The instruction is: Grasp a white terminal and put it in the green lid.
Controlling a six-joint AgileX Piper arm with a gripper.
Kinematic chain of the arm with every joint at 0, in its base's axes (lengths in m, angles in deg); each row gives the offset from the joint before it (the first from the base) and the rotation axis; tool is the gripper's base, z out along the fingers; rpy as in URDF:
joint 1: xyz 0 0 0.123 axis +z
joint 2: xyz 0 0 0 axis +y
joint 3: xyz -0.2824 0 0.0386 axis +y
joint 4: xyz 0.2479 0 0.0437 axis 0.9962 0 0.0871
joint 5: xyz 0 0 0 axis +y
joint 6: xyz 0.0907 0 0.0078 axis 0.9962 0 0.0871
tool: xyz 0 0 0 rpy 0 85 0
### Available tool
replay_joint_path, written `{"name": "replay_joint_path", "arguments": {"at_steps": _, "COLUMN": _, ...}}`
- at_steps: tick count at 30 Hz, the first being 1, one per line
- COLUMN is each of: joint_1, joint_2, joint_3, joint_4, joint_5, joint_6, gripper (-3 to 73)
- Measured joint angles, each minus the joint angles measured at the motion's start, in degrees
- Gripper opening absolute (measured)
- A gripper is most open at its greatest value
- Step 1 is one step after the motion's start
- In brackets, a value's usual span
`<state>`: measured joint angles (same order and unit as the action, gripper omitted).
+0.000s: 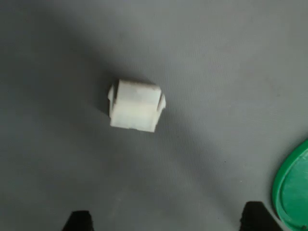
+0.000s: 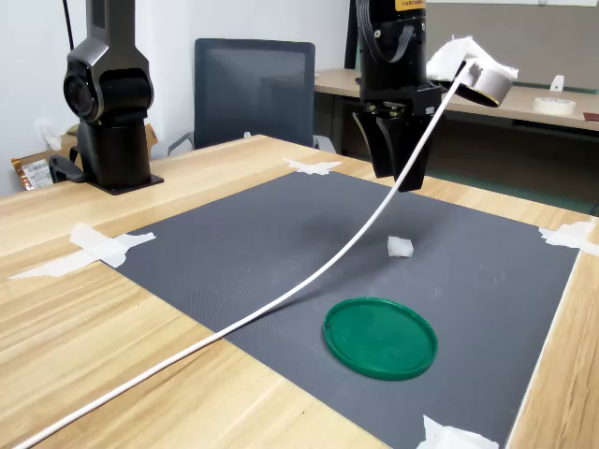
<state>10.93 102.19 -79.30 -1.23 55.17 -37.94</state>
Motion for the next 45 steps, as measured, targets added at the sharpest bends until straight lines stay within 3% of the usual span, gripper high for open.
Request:
{"name": "replay_joint_path", "arguments": {"at_steps": 29, "joint_1": -0.1, "joint_2": 8.0, "joint_3": -0.3, "joint_4": 2.6, "joint_5": -2.0, "joint_6": -11.8, "gripper": 59.3}}
{"name": "replay_joint_path", "arguments": {"at_steps": 34, "joint_1": -0.1, "joint_2": 9.2, "joint_3": -0.3, "joint_4": 4.8, "joint_5": -3.0, "joint_6": -14.7, "gripper": 59.3}}
{"name": "replay_joint_path", "arguments": {"at_steps": 45, "joint_1": -0.1, "joint_2": 11.5, "joint_3": -0.4, "joint_4": 5.6, "joint_5": -4.3, "joint_6": -14.8, "gripper": 58.9}}
